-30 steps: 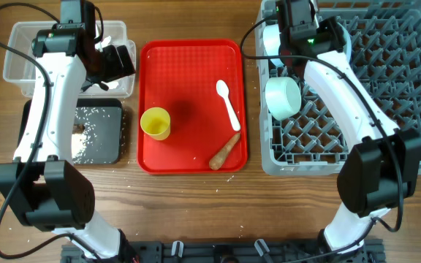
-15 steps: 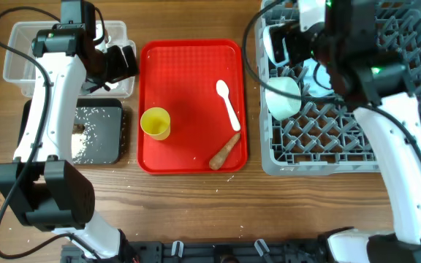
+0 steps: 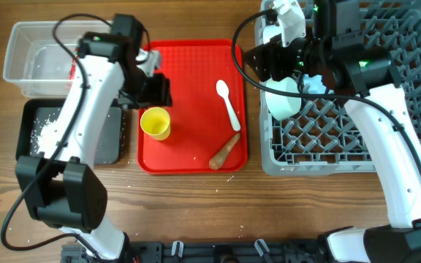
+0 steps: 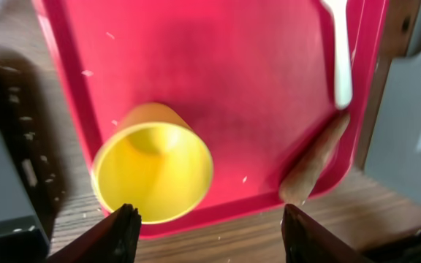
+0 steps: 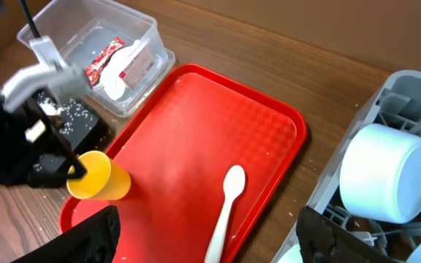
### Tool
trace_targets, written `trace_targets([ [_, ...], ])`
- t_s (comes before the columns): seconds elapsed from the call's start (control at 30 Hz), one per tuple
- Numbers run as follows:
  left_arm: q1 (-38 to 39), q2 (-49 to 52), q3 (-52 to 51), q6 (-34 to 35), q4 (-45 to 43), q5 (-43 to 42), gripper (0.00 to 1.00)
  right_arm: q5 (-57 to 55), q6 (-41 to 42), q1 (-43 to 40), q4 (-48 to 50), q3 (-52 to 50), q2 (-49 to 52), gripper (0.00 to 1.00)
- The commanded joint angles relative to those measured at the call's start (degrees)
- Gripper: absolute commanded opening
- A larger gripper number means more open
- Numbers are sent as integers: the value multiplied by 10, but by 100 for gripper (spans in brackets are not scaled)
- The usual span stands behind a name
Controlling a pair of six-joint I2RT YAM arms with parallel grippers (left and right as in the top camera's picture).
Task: Sort waste into correct bins and load items into the dishwasher rack
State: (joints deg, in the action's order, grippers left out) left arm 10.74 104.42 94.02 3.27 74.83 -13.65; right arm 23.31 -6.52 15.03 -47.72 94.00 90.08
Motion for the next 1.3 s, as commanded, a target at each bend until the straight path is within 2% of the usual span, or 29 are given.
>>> trace_targets([
  [0.0, 15, -2, -12, -17, -1, 28, 61, -10, 10, -1, 0, -3, 6, 78],
  [0.03, 15, -2, -12, -14, -1, 44, 50, -10, 9, -1, -2, -3, 6, 78],
  [0.07, 11, -2, -12, -9, 1, 62, 46, -10, 12, -1, -4, -3, 6, 78],
  [0.23, -20, -2, -42, -26, 5, 99, 51, -10, 21, -1, -17, -3, 6, 78],
  [0.5, -42, -2, -143, -29, -106, 61, 57, -11, 21, -1, -21, -3, 6, 79],
  [0.67, -42, -2, -187, -29, -151, 28, 40, -11, 21, -1, -23, -3, 6, 79],
  [0.7, -42, -2, -194, -29, -160, 28, 28, -11, 21, -1, -24, -3, 6, 79],
  [0.8, -41, -2, -200, -28, -171, 27, 4, -10, 30, -1, -25, -3, 6, 79],
  [0.9, -41, -2, -199, -24, -178, 22, 4, -10, 45, -1, -25, -3, 6, 79],
  [0.97, -42, -2, -180, -24, -172, -29, 4, -4, 68, -1, -24, -3, 6, 79],
  [1.03, -45, -2, -139, -25, -163, -140, 4, 12, 80, -1, -25, -3, 7, 79],
  [1.07, -49, -3, -110, -26, -170, -262, 4, 21, 109, -1, -24, -3, 11, 79],
  [1.1, -53, -3, -97, -29, -179, -336, 4, 34, 110, -1, -24, -3, 15, 79],
  [1.13, -59, -3, -82, -28, -206, -444, 4, 85, 110, -1, -11, -3, 27, 79],
  [1.27, -84, -3, -76, -24, -244, -603, 4, 240, 94, -1, 40, -4, 68, 79],
])
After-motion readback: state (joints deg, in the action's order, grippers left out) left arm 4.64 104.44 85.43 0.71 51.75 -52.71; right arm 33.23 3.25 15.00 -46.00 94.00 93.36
